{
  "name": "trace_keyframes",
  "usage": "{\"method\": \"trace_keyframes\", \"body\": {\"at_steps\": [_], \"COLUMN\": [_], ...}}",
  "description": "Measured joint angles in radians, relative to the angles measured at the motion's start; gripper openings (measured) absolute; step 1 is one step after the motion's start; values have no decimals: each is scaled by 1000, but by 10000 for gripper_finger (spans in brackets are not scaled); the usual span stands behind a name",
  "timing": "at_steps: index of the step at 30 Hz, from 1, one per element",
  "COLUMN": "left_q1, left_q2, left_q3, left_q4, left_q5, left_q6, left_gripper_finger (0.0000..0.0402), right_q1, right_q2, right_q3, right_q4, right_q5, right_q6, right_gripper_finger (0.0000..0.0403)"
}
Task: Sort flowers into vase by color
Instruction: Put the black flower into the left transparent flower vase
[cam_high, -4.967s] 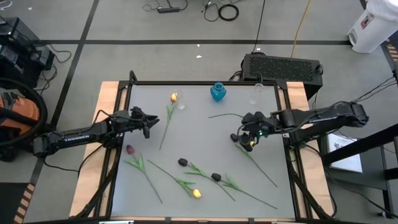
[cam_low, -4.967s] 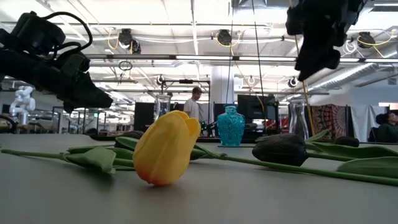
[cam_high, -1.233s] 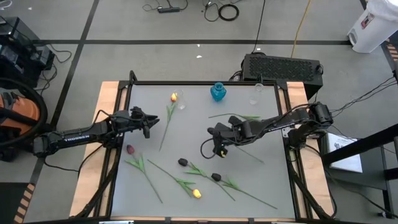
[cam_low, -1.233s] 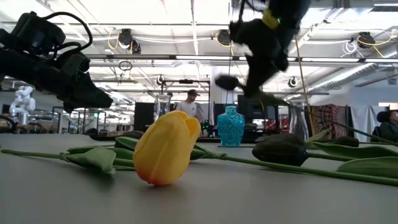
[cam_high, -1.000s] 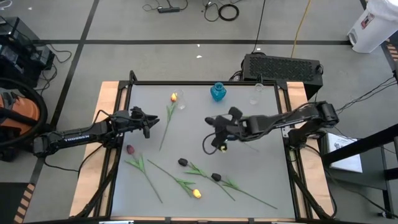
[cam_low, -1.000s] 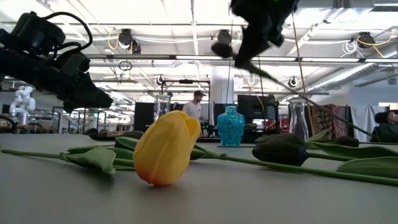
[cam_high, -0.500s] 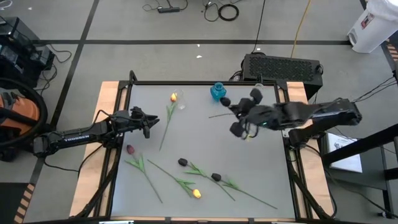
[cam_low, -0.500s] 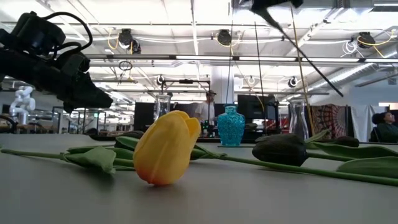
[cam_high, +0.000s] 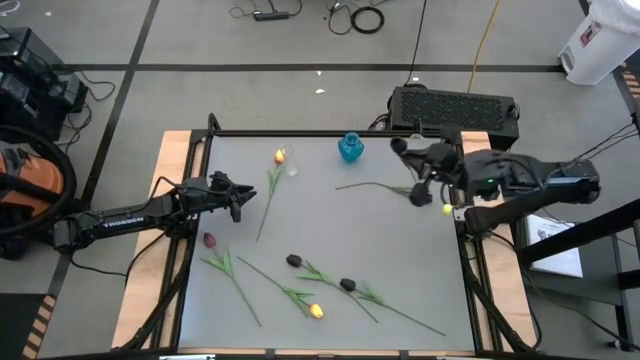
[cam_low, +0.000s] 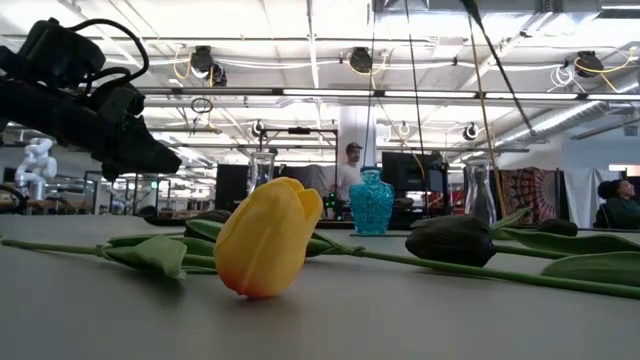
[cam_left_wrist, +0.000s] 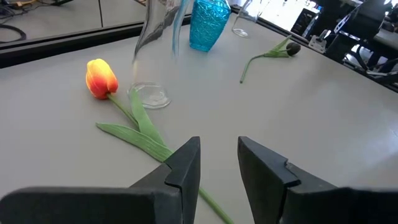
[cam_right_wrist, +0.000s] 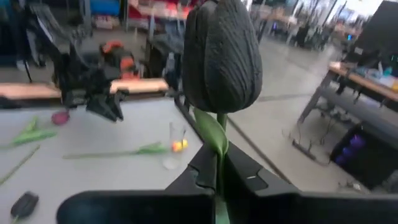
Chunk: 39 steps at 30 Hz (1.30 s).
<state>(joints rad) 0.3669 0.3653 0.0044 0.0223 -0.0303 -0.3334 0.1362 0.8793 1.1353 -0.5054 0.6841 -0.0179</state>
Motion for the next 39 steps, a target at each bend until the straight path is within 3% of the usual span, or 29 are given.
{"method": "trace_keyframes", "body": {"at_steps": [8,12,17,22,27,39], "left_q1": [0,0,0,0,0,0], "left_q2": [0,0,0,0,0,0], "left_q3": [0,0,0,0,0,0], "left_q4": [0,0,0,0,0,0], "left_q5": [0,0,0,0,0,0], "left_q6": [0,0,0,0,0,0], "left_gripper_finger": [114,114,114,114,114,114], "right_q1": [-35,-63,-111,-165,-217,-247], "right_q2": [-210,-219,-195,-165,-121,-79], "right_q3": [-385,-560,-704,-761,-762,-762], "right_q4": [437,681,916,1043,1061,1053], "right_q5": [-55,-139,-140,-206,-293,-299], "right_q6": [-86,-123,-129,-118,-77,-54], "right_gripper_finger": [2,2,2,2,2,2]}}
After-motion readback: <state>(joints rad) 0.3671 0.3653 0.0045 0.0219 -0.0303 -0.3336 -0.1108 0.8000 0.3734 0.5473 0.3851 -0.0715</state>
